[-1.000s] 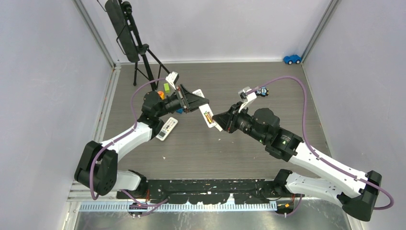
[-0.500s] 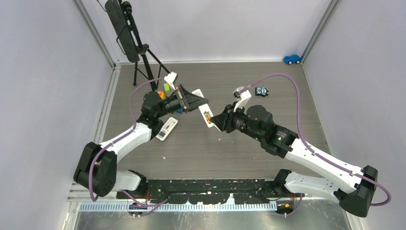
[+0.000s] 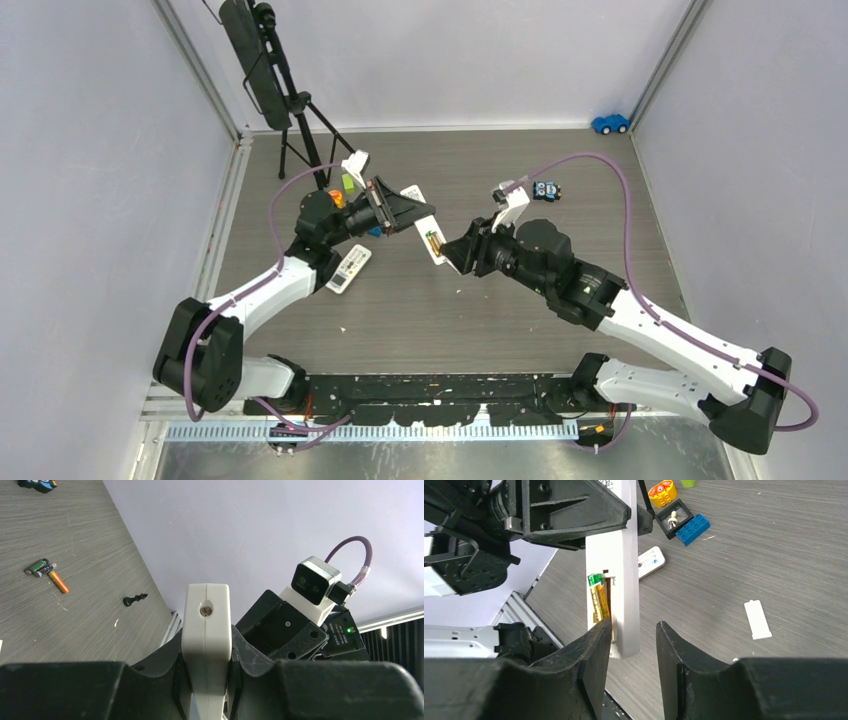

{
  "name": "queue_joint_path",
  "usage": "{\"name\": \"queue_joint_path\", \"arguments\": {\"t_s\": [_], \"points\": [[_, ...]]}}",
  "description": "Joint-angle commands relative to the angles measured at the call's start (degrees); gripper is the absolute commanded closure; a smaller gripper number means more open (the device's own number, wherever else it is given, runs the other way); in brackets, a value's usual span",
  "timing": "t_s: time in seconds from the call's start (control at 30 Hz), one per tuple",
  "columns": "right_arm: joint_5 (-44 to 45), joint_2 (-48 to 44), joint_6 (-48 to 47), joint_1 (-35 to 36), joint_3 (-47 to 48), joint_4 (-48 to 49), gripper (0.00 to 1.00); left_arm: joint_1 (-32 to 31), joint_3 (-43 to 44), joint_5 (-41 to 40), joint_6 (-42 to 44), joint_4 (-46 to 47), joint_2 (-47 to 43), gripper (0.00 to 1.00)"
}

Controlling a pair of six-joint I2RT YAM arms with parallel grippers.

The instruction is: Load the batteries into the remote control

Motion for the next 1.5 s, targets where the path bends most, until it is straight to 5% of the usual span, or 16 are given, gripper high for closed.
{"name": "queue_joint_path", "arguments": {"t_s": [0.0, 0.17, 0.33, 0.4, 0.5, 0.8, 1.47], "points": [[0.7, -4.5, 3.5, 0.2, 1.3, 0.0, 0.54, -0.2, 0.5, -2.2, 1.1, 2.8, -2.2, 1.0], [1.3, -8.7, 8.3, 0.2, 0.2, 0.5, 0.38, -0.2, 0.7, -3.9, 1.4, 3.8, -2.6, 1.0], [12.4, -10.7, 29.9, 0.2, -2.1, -2.7, 0.18, -0.2, 0.4, -8.4, 0.6, 6.9, -3.4, 1.0], [14.2, -10.5, 37.3, 0.2, -3.5, -4.3, 0.17, -0.2, 0.3, -10.3, 0.3, 8.1, -4.0, 1.0], [12.9, -10.0, 43.0, 0.2, -8.5, 5.7, 0.16, -0.2, -0.2, -12.6, 0.0, 8.4, -5.1, 1.0], [9.9, -4.2, 48.4, 0.2, -9.2, 22.7, 0.18, -0.2, -1.0, -13.4, -3.5, 10.0, -5.7, 1.0], [4.9, 5.2, 47.5, 0.2, -5.0, 32.4, 0.18, -0.2, -1.7, -11.0, -4.3, 12.6, -6.2, 1.0]]}}
